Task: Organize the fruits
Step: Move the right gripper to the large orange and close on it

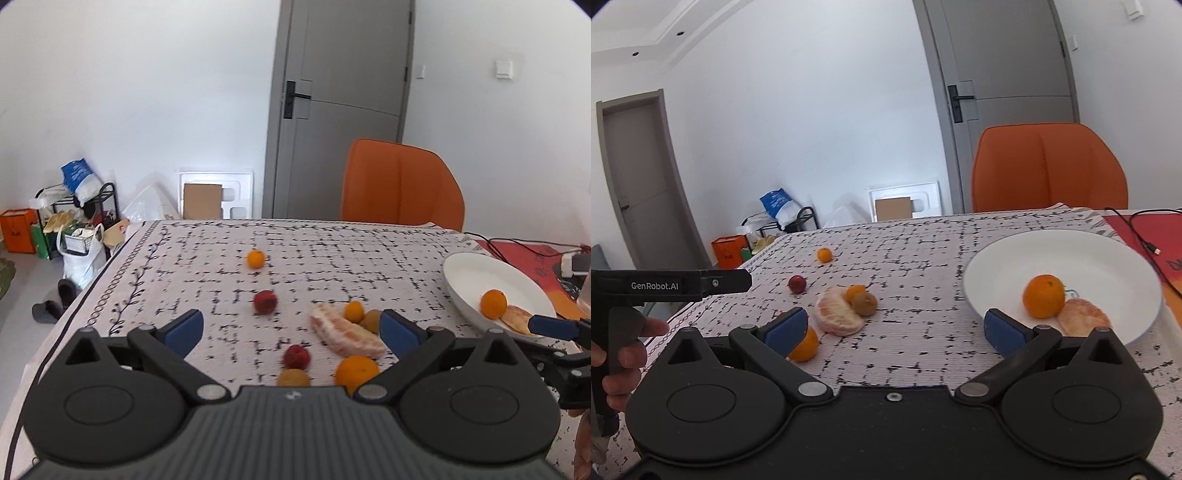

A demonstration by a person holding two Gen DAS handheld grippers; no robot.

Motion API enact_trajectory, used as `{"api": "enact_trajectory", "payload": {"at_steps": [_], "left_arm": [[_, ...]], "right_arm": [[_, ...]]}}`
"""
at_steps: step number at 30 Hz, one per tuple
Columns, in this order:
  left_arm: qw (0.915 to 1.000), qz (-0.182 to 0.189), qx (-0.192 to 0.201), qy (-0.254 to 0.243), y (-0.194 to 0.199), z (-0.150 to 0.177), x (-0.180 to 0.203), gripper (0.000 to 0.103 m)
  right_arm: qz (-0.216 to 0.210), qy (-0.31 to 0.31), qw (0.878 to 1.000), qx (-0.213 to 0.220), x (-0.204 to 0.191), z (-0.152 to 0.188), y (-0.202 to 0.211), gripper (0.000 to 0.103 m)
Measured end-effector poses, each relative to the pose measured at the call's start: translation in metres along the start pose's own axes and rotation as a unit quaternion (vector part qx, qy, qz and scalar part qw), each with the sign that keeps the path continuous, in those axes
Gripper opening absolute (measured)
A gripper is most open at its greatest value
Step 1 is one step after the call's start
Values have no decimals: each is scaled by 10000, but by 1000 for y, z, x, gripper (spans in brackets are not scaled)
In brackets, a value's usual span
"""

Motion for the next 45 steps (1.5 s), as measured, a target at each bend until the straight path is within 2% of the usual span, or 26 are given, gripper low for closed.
{"api": "enact_trajectory", "payload": {"at_steps": [7, 18, 24, 28, 32, 38, 45], "left_arm": [[9995, -87, -136, 261, 0, 15, -23, 100], [9976, 46, -233, 653, -4, 35, -43, 97], [9971, 170, -285, 682, -9, 39, -42, 85], [9966, 250, -350, 705, -14, 42, -38, 71], [9960, 351, -421, 708, -19, 44, -32, 58], [9952, 512, -448, 698, -22, 47, -23, 47], [9940, 707, -537, 640, -31, 50, -12, 39]], "right_arm": [[-39, 97, 9999, -122, -12, 4, -9, 103], [-83, 274, 9985, -471, -26, 13, -25, 103], [-84, 374, 9978, -533, -33, 15, -33, 103], [-173, 347, 9976, -576, -35, 15, -37, 102], [-280, 316, 9967, -694, -39, 16, -41, 94], [-428, 363, 9948, -854, -46, 20, -48, 83], [-455, 430, 9939, -906, -52, 22, -52, 80]]}}
Point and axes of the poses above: each gripper's, at about its wrist camera, not at the fingertips, and y roughly against the way its jaws point, x to its right, z to its underside, the point moved 8 cm from there along -y, roughly the way its jaws point, and after that the axes turned 11 degrees about -y, right-handed, at the moved point
